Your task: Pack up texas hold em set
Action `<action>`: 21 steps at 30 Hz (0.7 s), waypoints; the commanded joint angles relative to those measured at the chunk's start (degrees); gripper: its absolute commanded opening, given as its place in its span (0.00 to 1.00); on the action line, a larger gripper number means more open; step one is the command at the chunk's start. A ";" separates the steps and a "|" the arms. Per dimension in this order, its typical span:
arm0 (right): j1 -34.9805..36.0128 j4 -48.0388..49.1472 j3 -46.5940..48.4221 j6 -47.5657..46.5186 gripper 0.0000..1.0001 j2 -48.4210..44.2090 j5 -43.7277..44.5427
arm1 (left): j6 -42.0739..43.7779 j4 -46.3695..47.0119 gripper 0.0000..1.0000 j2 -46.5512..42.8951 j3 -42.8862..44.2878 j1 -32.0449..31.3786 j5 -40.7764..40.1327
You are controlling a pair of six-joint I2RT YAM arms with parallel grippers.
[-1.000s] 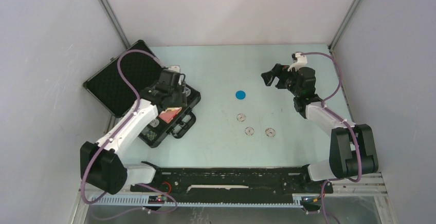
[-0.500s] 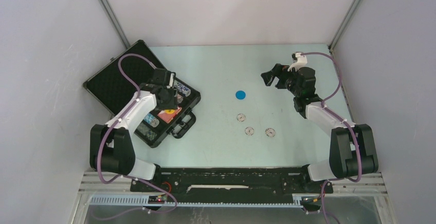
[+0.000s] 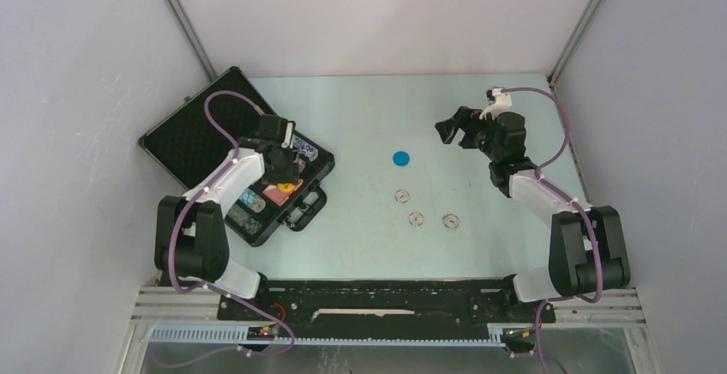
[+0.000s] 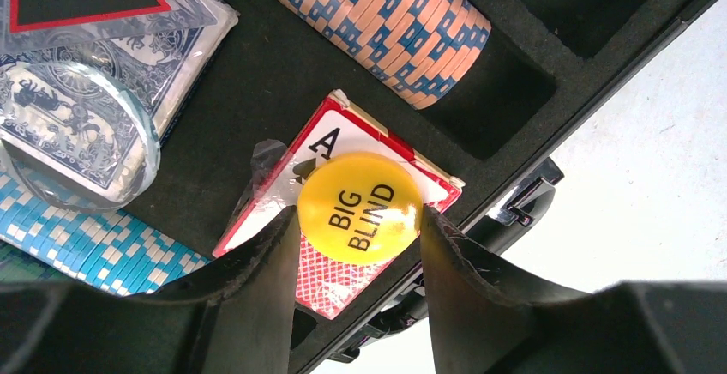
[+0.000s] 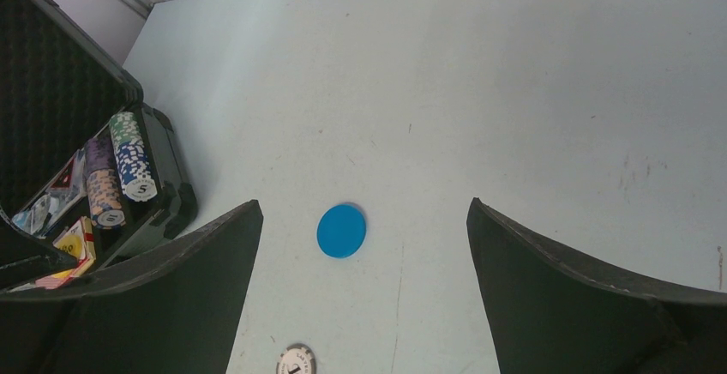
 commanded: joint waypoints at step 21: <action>-0.45 2.51 2.42 0.78 1.00 0.49 -0.86 | 0.11 14.53 1.00 -27.10 -5.99 -3.57 -0.91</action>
